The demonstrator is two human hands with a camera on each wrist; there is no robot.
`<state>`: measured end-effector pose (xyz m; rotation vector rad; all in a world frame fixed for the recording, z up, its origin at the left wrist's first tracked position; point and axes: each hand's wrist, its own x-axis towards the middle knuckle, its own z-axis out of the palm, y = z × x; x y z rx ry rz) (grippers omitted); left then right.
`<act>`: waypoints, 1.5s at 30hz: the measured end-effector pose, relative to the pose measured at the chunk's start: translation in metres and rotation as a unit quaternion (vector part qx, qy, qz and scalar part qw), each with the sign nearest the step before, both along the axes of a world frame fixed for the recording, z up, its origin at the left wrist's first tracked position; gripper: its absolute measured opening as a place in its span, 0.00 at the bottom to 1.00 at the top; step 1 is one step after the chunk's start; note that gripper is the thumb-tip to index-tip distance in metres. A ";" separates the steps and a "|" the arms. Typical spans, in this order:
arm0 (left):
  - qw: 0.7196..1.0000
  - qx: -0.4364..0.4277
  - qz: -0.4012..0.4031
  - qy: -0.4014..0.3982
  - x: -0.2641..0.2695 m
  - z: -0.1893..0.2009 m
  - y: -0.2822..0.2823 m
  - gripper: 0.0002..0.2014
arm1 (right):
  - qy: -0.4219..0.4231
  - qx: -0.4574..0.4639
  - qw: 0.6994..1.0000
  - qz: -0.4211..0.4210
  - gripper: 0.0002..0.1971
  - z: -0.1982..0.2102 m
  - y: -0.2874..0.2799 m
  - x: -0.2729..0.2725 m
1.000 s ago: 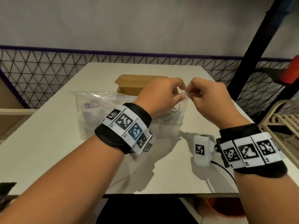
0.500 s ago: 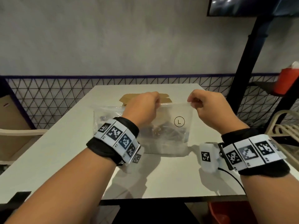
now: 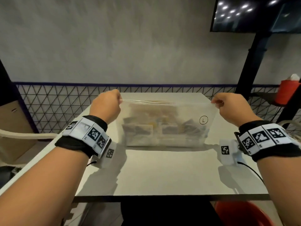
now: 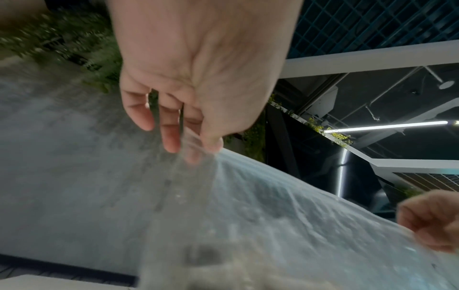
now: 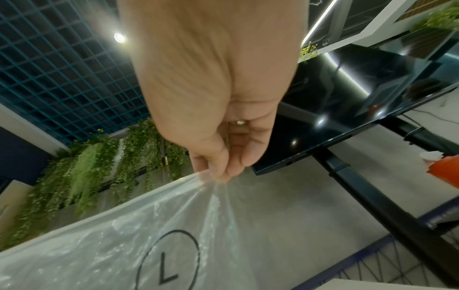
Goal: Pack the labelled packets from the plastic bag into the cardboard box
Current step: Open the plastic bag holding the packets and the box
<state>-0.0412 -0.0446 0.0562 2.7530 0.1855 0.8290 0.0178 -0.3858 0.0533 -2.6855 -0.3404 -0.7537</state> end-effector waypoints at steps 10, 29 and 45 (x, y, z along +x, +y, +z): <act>0.998 -0.050 -0.029 -0.022 0.001 -0.008 0.006 0.14 | 0.034 -0.005 0.999 0.029 0.15 -0.002 0.012 -0.001; 0.987 -0.088 0.012 0.136 0.026 0.007 0.006 0.11 | 0.221 0.001 0.975 0.006 0.21 0.010 0.047 0.017; 0.761 -0.638 -0.055 0.100 0.047 -0.023 -0.018 0.19 | 0.302 0.560 0.769 0.064 0.24 -0.025 0.052 0.036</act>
